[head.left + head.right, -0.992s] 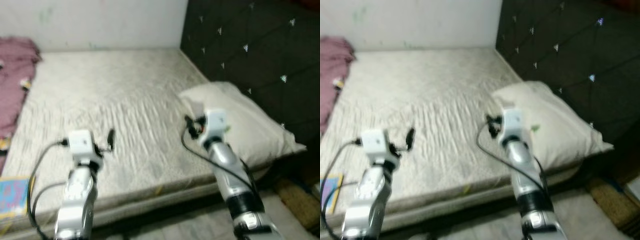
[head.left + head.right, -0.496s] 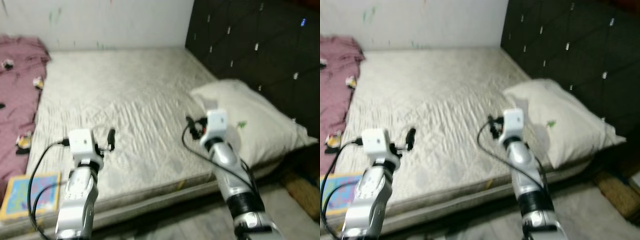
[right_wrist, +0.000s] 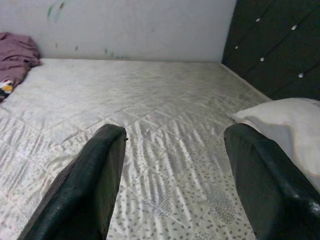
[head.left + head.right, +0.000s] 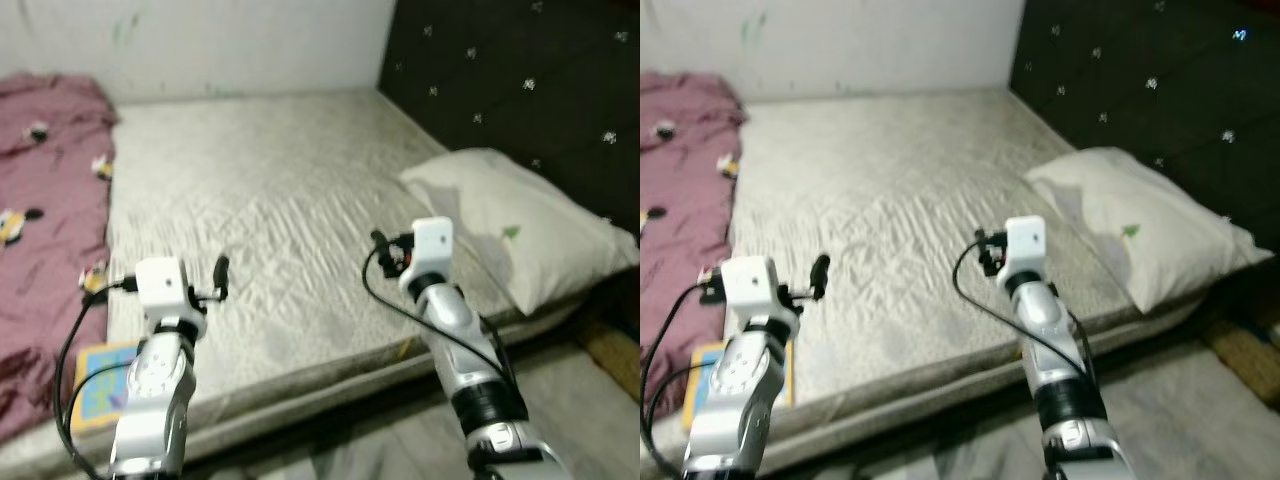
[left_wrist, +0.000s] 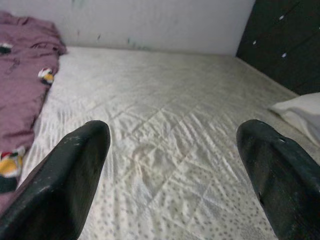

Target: Clean up the room

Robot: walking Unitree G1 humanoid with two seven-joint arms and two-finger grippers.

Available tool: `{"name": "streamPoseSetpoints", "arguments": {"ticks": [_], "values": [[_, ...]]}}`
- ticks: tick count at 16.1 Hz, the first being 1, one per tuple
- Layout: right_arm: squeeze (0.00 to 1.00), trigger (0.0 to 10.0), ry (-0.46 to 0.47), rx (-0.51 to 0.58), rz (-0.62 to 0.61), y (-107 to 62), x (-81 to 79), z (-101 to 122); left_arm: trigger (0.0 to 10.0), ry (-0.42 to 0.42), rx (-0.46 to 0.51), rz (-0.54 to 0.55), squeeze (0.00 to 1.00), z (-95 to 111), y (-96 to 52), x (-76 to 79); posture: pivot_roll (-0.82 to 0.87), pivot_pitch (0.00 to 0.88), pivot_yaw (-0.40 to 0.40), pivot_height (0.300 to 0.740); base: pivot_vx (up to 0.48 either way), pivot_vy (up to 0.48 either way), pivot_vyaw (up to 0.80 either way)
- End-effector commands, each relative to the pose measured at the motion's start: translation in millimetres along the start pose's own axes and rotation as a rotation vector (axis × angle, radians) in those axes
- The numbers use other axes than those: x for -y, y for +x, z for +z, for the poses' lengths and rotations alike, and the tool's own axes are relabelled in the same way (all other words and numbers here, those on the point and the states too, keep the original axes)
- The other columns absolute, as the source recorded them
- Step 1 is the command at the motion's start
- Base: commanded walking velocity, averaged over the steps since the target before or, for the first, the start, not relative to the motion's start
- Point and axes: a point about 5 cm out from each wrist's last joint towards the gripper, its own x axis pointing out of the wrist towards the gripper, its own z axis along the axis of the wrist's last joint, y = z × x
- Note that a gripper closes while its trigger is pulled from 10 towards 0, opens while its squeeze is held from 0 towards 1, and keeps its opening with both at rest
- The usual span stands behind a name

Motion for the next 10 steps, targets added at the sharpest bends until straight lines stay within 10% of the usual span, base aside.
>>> {"name": "streamPoseSetpoints", "arguments": {"ticks": [1, 10], "values": [[0.0, 10.0, -0.003, 0.03, 0.03, 4.0, -8.1, 8.7, 10.0, 0.004, 0.009, 0.02, 0.0, 2.5, 0.3, -5.5, 0.02, 0.0, -0.083, 0.74, 0.0, 0.48, 0.0], [0.0, 10.0, -0.035, 0.038, 0.052, 5.2, -11.1, 10.4, 10.0, 0.003, 0.004, 0.025, 0.0, 2.3, 2.1, -6.1, 0.01, 0.0, -0.087, 0.74, 0.0, 0.48, 0.0]]}}
